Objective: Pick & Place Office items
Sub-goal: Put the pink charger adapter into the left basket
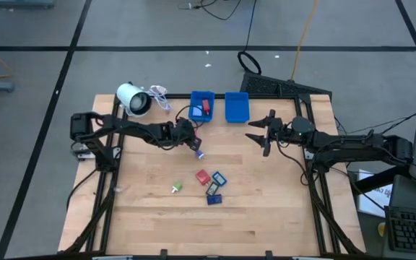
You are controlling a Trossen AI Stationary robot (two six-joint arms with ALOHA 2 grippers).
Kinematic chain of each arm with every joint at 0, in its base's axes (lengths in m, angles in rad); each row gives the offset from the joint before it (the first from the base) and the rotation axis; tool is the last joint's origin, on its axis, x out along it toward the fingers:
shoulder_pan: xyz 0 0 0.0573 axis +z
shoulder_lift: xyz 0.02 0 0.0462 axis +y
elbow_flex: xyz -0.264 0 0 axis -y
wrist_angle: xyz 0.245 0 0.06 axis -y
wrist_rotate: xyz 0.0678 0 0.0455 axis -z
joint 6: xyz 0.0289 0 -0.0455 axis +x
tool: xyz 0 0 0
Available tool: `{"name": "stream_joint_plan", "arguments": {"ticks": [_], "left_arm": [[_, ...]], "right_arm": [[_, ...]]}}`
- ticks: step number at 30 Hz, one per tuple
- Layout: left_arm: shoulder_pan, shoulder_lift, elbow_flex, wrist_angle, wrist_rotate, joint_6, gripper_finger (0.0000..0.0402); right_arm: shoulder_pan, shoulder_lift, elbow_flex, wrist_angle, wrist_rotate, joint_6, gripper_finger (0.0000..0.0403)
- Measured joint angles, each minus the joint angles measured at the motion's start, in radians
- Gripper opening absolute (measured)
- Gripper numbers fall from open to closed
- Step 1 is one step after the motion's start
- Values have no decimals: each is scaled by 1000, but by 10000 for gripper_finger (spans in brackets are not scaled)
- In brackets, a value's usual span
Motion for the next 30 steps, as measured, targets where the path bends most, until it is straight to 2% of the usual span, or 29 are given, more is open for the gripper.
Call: {"name": "stream_joint_plan", "arguments": {"ticks": [5,13,18,24,30], "left_arm": [[3,2,0,2,-3,4,199],[5,2,0,2,-10,-7,288],[3,12,1,10,-67,-19,323],[-8,21,2,47,-111,-19,332],[-14,37,1,64,-119,-20,319]], "right_arm": [[0,0,0,0,0,-2,222],[0,0,0,0,0,-3,222],[0,0,0,0,0,-3,222],[0,0,0,0,0,-3,222],[0,0,0,0,0,-3,222]]}}
